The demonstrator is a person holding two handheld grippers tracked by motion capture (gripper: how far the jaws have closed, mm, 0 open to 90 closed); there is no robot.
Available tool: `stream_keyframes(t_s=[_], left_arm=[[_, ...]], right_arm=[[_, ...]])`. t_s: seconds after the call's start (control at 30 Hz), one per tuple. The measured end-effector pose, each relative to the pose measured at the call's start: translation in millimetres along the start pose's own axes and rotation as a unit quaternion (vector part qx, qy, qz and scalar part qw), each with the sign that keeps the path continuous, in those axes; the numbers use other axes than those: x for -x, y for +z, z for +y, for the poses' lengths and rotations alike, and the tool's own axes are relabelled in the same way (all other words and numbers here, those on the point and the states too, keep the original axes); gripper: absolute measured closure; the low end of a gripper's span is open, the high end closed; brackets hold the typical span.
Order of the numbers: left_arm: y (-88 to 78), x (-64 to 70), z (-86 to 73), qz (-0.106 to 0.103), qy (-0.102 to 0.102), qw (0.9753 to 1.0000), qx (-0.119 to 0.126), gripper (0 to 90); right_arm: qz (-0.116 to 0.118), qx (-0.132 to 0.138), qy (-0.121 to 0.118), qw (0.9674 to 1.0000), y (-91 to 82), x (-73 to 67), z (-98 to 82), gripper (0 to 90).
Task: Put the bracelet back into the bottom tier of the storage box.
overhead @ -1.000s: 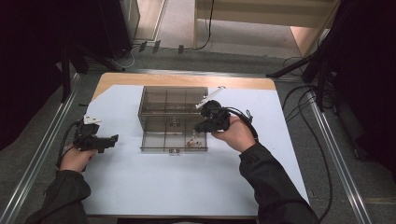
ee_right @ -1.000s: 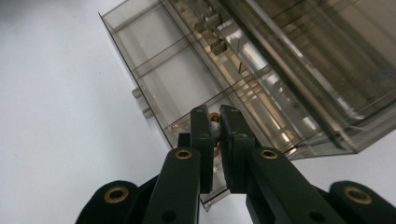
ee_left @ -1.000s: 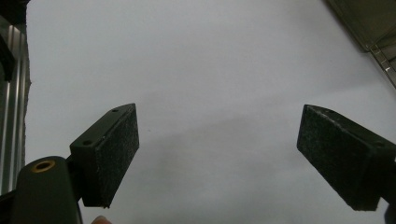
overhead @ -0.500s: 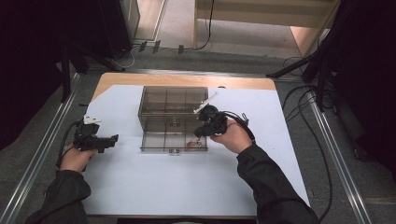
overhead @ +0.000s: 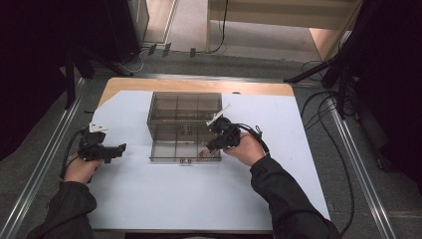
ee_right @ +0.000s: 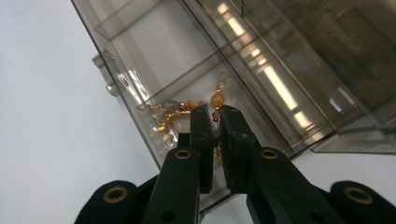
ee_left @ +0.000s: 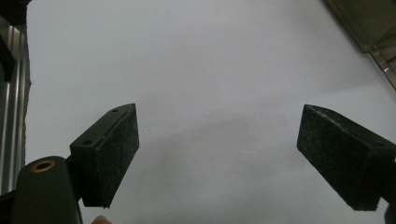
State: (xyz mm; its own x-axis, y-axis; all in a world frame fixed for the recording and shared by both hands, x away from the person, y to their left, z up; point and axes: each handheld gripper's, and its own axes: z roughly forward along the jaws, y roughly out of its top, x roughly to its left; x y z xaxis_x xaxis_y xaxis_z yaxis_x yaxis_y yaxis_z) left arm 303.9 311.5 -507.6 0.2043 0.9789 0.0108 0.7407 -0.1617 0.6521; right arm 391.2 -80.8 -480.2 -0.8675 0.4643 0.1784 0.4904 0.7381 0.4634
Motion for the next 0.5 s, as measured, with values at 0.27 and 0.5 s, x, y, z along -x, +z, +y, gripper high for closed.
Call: stream_keyframes(t_s=[0.27,0.5], left_arm=[[0.4,-0.2,0.0,0.000,0.000,1.0000,0.000,14.1],[0.7,0.3,0.2,-0.001,0.002,1.0000,-0.002,14.1]], right_arm=[[0.002,-0.011,0.001,0.9999,7.6,1.3,-1.9,85.4],[0.002,-0.018,0.003,0.9998,10.6,1.9,-2.9,85.1]])
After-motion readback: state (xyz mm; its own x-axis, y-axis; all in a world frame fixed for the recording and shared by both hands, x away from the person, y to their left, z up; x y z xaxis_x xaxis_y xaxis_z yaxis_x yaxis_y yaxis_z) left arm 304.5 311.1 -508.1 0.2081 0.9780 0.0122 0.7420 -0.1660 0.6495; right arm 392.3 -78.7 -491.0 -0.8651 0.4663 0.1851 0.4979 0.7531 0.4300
